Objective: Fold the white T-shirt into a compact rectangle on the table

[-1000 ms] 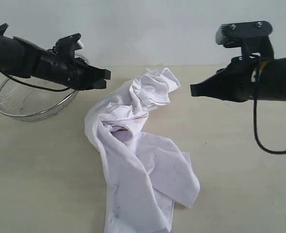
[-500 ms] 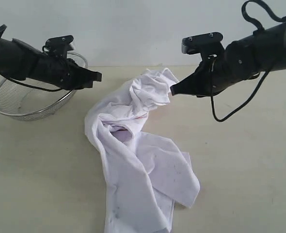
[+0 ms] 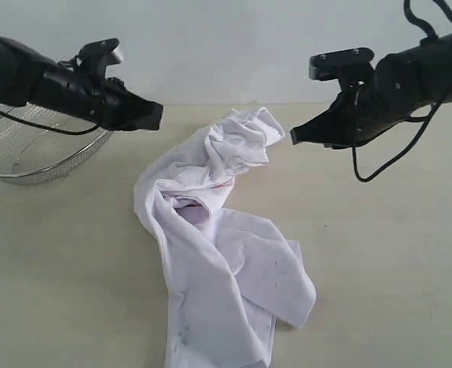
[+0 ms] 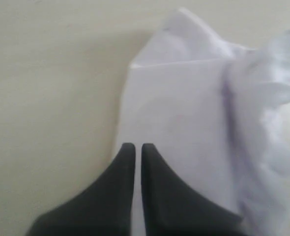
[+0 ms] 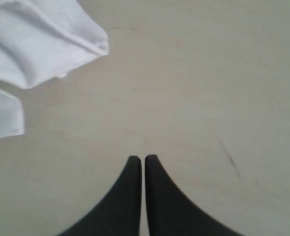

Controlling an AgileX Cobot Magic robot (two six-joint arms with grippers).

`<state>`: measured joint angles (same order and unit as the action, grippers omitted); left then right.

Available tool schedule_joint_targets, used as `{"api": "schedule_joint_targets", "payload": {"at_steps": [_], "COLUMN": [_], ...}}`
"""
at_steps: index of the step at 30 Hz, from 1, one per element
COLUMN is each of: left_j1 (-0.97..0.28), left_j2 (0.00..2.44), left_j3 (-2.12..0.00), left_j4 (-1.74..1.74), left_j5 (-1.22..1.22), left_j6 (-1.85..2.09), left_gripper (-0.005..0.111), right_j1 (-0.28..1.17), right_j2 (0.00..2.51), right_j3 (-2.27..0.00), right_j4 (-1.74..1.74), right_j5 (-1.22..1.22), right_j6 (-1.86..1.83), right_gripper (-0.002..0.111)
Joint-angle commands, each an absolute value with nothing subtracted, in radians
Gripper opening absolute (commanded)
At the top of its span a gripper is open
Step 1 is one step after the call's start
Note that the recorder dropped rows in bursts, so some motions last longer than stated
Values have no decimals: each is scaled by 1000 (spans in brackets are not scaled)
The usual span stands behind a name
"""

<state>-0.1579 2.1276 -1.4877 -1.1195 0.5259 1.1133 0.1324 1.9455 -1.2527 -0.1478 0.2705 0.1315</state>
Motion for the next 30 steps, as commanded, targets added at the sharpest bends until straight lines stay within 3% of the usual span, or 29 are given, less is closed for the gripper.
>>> {"api": "schedule_joint_targets", "payload": {"at_steps": [1, 7, 10, 13, 15, 25, 28, 30], "left_j1": [-244, -321, -332, -335, -335, -346, -349, -349], "left_j2": [2055, 2091, 2110, 2124, 2136, 2231, 2261, 2278], "left_j3": [-1490, -1490, -1490, -1490, -1490, -1490, -1490, -1490], "left_j4": [-1116, -1078, -1085, -1129, -1140, -1144, -1144, -1150], "left_j5": [518, 443, 449, 421, 397, 363, 366, 382], "left_j6": [1136, 1115, 1114, 1081, 1037, 1022, 1022, 1022], "left_gripper": [5, 8, 26, 56, 68, 68, 59, 42], "right_j1": [71, 61, 61, 61, 61, 61, 59, 59], "right_j2": [1925, 1922, 1912, 1891, 1877, 1804, 1786, 1776], "right_j3": [-1258, -1258, -1258, -1258, -1258, -1258, -1258, -1258], "right_j4": [-132, -132, -122, -117, -117, -114, -114, -114], "right_j5": [293, 327, 327, 327, 327, 335, 342, 342], "right_j6": [121, 111, 86, 76, 76, 76, 71, 68], "right_gripper": [0, 0, 0, 0, 0, 0, 0, 0]}}
